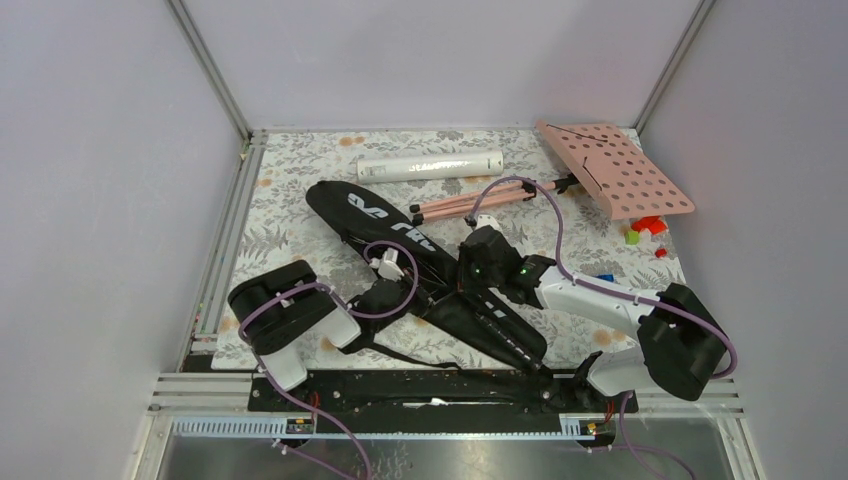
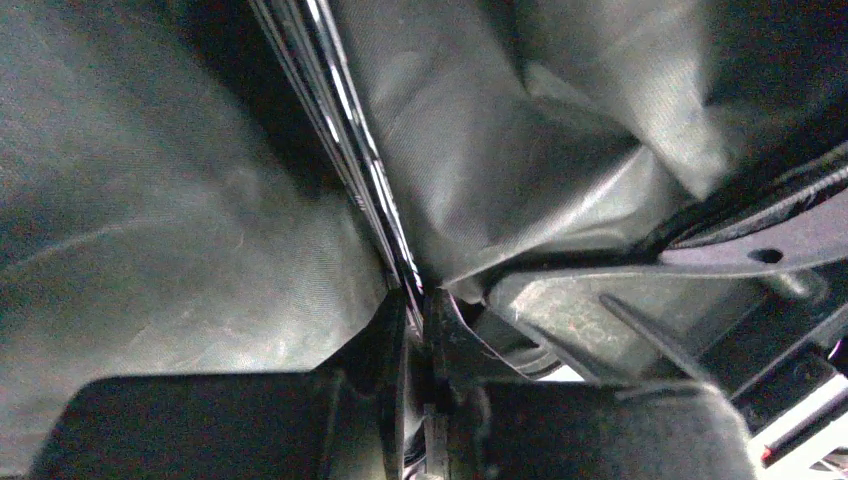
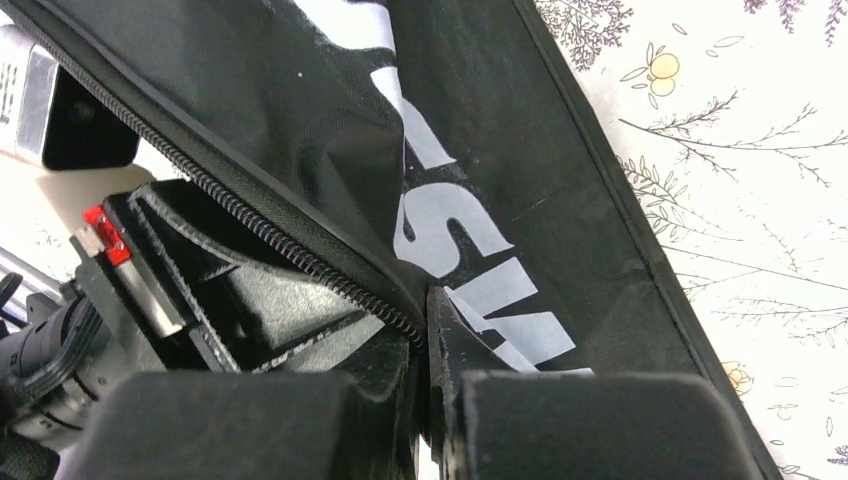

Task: Pack up the badminton gear
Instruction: Place the racket in the racket bag.

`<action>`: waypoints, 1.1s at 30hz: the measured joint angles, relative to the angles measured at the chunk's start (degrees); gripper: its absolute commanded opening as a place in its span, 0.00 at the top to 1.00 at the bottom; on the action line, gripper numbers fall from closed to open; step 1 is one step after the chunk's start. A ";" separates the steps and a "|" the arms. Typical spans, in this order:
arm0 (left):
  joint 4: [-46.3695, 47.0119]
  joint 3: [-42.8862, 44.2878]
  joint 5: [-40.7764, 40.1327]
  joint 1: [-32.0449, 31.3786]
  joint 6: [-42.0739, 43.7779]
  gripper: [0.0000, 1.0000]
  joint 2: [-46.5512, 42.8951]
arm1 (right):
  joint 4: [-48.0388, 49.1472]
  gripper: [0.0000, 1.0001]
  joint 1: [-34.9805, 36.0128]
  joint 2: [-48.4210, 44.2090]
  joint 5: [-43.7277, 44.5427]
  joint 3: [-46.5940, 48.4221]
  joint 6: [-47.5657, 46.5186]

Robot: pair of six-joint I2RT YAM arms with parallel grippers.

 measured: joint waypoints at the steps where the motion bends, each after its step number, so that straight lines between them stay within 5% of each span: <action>1: 0.28 0.20 0.98 0.46 -0.39 1.00 0.59 | 0.15 1.00 0.00 -0.11 -0.35 -0.31 -0.02; 13: 1.90 0.96 7.80 6.69 -1.99 1.00 2.47 | 1.09 1.00 0.22 -3.72 -3.52 -3.08 -4.42; 24: -11.02 2.45 7.32 7.32 1.07 1.00 -6.14 | -0.85 1.00 0.96 -7.04 -6.40 -3.08 -11.15; 33: -17.07 4.98 6.95 7.32 5.84 1.00 -9.22 | -12.81 1.00 2.01 -8.76 10.03 5.01 -15.28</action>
